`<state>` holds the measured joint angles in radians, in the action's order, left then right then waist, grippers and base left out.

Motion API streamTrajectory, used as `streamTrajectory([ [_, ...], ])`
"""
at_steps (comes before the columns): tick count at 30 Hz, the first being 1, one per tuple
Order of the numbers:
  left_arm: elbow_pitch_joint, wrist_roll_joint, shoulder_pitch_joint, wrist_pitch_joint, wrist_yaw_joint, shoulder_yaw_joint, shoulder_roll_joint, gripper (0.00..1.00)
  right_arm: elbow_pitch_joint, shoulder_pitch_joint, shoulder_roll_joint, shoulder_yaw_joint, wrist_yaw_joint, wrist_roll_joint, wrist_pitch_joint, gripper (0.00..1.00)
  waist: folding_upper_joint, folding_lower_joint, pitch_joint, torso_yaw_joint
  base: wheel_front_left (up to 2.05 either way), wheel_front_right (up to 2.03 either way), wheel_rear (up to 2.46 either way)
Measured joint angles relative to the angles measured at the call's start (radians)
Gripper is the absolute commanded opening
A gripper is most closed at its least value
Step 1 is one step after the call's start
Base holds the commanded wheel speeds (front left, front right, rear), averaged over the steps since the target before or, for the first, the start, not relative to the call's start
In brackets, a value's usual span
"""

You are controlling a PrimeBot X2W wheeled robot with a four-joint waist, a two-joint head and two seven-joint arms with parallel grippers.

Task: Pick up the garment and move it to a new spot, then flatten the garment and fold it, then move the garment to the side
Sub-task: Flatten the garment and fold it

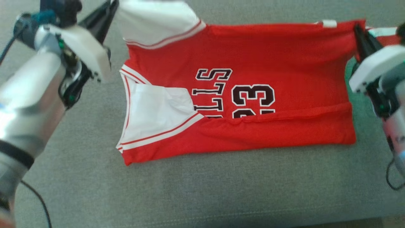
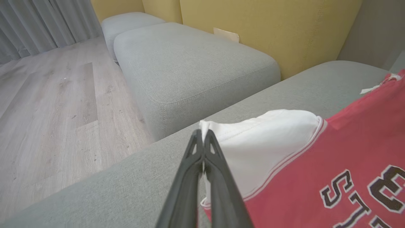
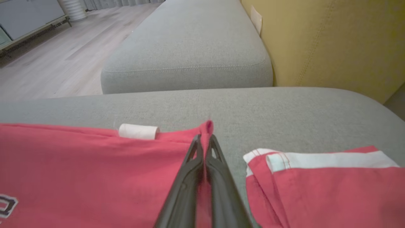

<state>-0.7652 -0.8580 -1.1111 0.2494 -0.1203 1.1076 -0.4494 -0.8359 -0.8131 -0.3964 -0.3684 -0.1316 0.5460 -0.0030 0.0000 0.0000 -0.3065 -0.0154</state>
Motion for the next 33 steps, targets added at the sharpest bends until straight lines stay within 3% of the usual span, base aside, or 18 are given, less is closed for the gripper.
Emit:
streamTrajectory([
  [6,0.144,-0.026,0.105,-0.021,-0.003,0.031,-0.082,0.00,0.098,0.108,-0.061,-0.071,0.000,0.099,0.048,0.00,0.0000,0.0000,0.057,0.019,0.00,0.00,0.00],
  [17,0.484,-0.097,0.314,-0.209,-0.003,0.138,-0.277,0.00,0.223,0.288,-0.177,-0.155,0.000,0.237,0.210,0.00,0.0000,0.0000,0.129,0.044,0.00,0.00,0.00],
  [24,0.608,-0.139,0.353,-0.300,0.012,0.156,-0.345,0.00,0.272,0.342,-0.224,-0.172,0.000,0.269,0.301,0.00,0.0000,0.0000,0.151,0.040,0.00,0.00,0.00],
  [33,0.669,-0.148,0.370,-0.337,0.039,0.170,-0.374,0.00,0.325,0.378,-0.248,-0.181,0.000,0.286,0.394,0.00,0.0000,0.0000,0.163,0.025,0.00,0.00,0.00],
])
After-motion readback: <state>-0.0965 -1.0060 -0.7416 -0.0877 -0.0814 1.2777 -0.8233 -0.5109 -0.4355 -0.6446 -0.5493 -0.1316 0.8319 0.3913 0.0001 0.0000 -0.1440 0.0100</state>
